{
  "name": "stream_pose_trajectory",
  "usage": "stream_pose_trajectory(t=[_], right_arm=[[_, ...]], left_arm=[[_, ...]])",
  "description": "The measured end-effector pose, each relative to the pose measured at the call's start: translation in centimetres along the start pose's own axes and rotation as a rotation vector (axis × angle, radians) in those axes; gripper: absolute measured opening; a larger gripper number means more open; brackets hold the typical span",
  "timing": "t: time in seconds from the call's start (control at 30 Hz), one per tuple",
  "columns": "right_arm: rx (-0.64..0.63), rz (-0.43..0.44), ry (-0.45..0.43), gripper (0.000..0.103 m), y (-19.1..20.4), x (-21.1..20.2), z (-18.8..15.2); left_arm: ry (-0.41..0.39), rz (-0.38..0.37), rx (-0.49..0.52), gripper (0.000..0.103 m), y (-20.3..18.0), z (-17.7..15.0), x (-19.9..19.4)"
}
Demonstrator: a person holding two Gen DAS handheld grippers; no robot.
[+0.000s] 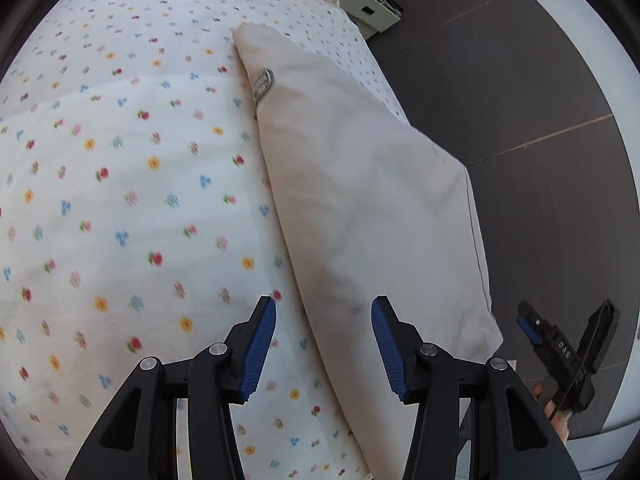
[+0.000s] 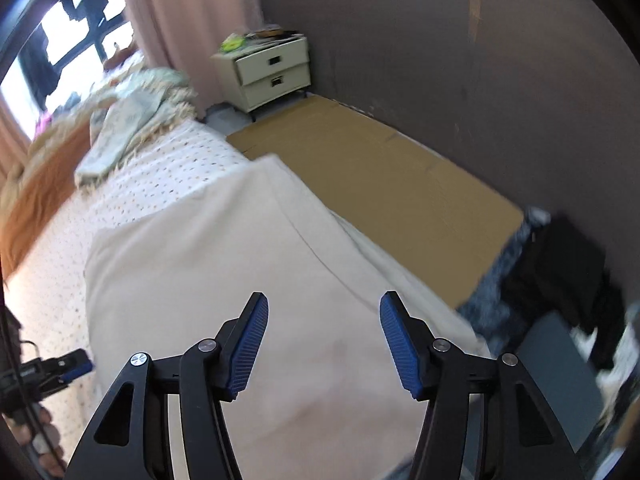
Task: Fold large clothes
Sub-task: 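Lower the folded jacket onto the bed corner and open both tools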
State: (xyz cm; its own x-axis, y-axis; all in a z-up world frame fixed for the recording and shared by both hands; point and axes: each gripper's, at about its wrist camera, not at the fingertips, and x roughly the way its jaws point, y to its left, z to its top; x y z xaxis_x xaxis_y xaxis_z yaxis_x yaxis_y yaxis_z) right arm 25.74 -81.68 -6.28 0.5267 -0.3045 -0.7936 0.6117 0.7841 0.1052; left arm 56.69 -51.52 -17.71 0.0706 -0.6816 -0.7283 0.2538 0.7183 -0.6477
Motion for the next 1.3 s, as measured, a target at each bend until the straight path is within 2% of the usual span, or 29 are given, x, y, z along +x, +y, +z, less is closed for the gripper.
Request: stream_pose_trajectory(t=[0.17,0.33,0.4,0.43,0.47,0.53,0.57,0.7,0.83,0.9,0.97,1.0,1.1,1.23,1.27,1.3], right_arm=[[0.155,0.035,0.009,0.058,-5.8,-1.1,-4.5],[0.267,0.114,0.062,0.055,-8.3,1.2,-7.6],[0.304,0.179,0.093,0.048,-8.7,2.9,-8.3],[0.312,0.206,0.095,0.030,-8.9,3.5,-8.6],[0.327,0.205,0.086,0.018,-9.3,3.9,-8.8],[0.363,0.224,0.057,0.008,-9.7,4.2,-9.1],[0.360,0.225,0.038,0.006,-9.8,4.1,-8.8],[0.329,0.193,0.013,0.005,-8.8,4.8,-6.9],[0.375,0.170,0.065,0.008,-8.9,5.8,-6.6],[0.409,0.175,0.059,0.022,-9.1,5.2,-6.8],[0.437,0.169,0.040,0.055,-9.6,4.7,-7.4],[0.452,0.170,0.030,0.057,-9.8,4.5,-7.8],[0.498,0.251,0.062,0.058,-10.0,5.3,-8.9],[0.512,0.339,0.099,0.056,-9.2,6.9,-10.0],[0.510,0.352,0.083,0.041,-9.0,6.9,-10.2],[0.506,0.348,0.062,0.030,-8.8,6.8,-10.2]], left_arm=[[0.039,0.006,0.024,0.051,-1.3,-2.4,0.8],[0.072,0.022,0.023,0.051,-2.1,-5.0,1.1],[0.110,0.024,0.020,0.051,-2.3,-6.0,1.5],[0.124,0.019,0.014,0.051,-2.3,-6.2,1.8],[0.130,0.010,0.007,0.051,-2.4,-6.4,1.9],[0.124,-0.003,0.009,0.051,-2.5,-7.1,1.9],[0.121,-0.010,0.014,0.051,-2.7,-7.4,1.9],[0.089,-0.077,-0.011,0.051,-2.3,-9.0,1.9],[0.077,-0.117,-0.038,0.051,-1.3,-10.4,1.9],[0.064,-0.115,-0.024,0.051,-1.3,-11.0,1.7],[0.053,-0.118,-0.009,0.051,-1.3,-11.3,1.2],[0.047,-0.117,0.000,0.051,-1.4,-11.5,1.1],[0.029,-0.108,0.025,0.051,-1.9,-11.5,1.0],[0.063,-0.128,0.014,0.051,-2.8,-11.9,2.5],[0.067,-0.140,0.016,0.051,-2.8,-11.8,2.5],[0.074,-0.154,0.023,0.051,-2.8,-11.9,2.6]])
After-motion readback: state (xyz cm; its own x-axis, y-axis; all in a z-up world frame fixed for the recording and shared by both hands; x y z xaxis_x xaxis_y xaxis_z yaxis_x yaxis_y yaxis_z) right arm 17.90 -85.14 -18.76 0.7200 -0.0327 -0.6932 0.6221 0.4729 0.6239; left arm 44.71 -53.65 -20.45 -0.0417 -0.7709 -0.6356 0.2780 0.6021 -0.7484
